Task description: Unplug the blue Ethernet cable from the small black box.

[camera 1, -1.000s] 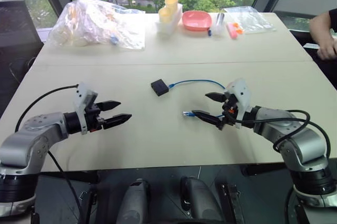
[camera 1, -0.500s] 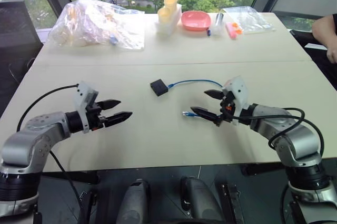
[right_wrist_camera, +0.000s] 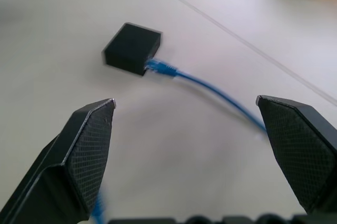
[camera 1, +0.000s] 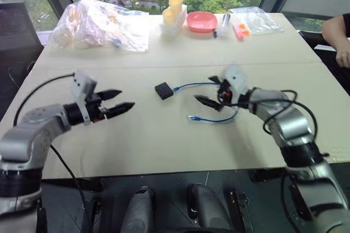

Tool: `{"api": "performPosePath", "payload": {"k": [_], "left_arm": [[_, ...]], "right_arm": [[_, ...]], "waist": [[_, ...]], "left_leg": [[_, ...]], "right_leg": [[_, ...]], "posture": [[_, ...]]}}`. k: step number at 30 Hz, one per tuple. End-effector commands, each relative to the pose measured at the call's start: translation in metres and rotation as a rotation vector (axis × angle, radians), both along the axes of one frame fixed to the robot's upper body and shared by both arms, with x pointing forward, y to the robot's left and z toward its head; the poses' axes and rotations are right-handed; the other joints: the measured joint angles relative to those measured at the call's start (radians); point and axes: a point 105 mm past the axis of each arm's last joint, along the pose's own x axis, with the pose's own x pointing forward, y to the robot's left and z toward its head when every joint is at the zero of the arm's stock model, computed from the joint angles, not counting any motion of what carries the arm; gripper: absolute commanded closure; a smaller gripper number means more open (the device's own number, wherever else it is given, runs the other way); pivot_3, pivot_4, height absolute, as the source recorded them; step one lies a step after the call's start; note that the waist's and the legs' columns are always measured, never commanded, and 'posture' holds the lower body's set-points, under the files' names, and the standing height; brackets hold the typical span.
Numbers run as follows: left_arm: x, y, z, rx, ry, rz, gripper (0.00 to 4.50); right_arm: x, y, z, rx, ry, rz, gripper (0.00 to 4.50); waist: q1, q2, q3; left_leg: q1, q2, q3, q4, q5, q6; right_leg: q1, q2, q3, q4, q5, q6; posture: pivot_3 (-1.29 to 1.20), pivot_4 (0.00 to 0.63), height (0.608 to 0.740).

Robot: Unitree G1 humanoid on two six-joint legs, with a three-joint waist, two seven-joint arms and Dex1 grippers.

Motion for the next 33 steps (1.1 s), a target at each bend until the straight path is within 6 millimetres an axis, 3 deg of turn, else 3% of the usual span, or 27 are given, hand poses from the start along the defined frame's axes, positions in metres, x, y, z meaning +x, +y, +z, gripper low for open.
{"api": "performPosePath", "payload": {"k": [1, 5, 10, 18, 22, 29, 33], "left_arm": [[0.01, 0.007, 0.012, 0.046, -0.058, -0.011, 0.47], [0.014, 0.01, 0.016, 0.065, -0.078, -0.021, 0.47], [0.006, 0.001, 0.007, 0.048, -0.07, -0.035, 0.47], [-0.014, 0.003, -0.002, 0.011, -0.069, 0.041, 0.47], [-0.022, 0.008, -0.006, 0.013, -0.058, 0.074, 0.47], [-0.016, 0.005, -0.005, 0.026, -0.081, 0.095, 0.47], [-0.017, 0.006, -0.005, 0.023, -0.084, 0.104, 0.47]], "right_arm": [[0.023, 0.016, 0.004, -0.151, -0.106, 0.058, 0.0], [0.043, 0.035, -0.004, -0.327, -0.137, 0.164, 0.0], [0.059, 0.054, 0.001, -0.449, -0.108, 0.213, 0.0], [0.059, 0.049, -0.021, -0.694, -0.091, 0.26, 0.0], [0.055, 0.055, -0.022, -0.692, -0.093, 0.303, 0.0], [0.064, 0.068, -0.027, -0.796, -0.227, 0.225, 0.0], [0.063, 0.071, -0.043, -0.941, -0.31, 0.256, 0.0]], "waist": [[-0.001, 0.0, 0.0], [0.0, 0.0, 0.0], [-0.003, 0.001, 0.001], [0.0, 0.001, 0.001], [0.001, 0.001, 0.0], [-0.01, 0.0, 0.0], [-0.026, 0.0, -0.001]], "left_leg": [[0.0, 0.0, 0.0, 0.0, 0.0, 0.0], [-0.001, 0.0, 0.001, -0.002, 0.0, 0.0], [-0.003, 0.0, 0.001, -0.003, 0.0, 0.0], [-0.003, 0.0, 0.001, -0.002, 0.0, 0.0], [-0.001, 0.0, 0.001, -0.002, 0.0, 0.0], [0.003, 0.0, 0.001, -0.001, 0.002, -0.003], [0.005, 0.0, 0.0, -0.001, 0.003, -0.006]], "right_leg": [[0.0, 0.0, 0.0, 0.001, 0.0, 0.0], [-0.001, 0.0, 0.0, 0.0, 0.001, 0.005], [-0.003, -0.001, 0.001, -0.002, 0.001, 0.006], [-0.002, -0.003, 0.001, 0.0, 0.001, 0.004], [-0.002, -0.003, 0.001, 0.002, 0.0, 0.003], [-0.001, -0.002, 0.001, 0.008, -0.001, 0.0], [0.0, -0.002, 0.002, 0.009, 0.0, -0.001]], "posture": [[0.0, 0.15, 0.74], [0.0, 0.15, 0.74], [0.0, 0.15, 0.74], [0.0, 0.15, 0.74], [0.0, 0.15, 0.74], [0.0, 0.15, 0.74], [0.0, 0.15, 0.74]]}}
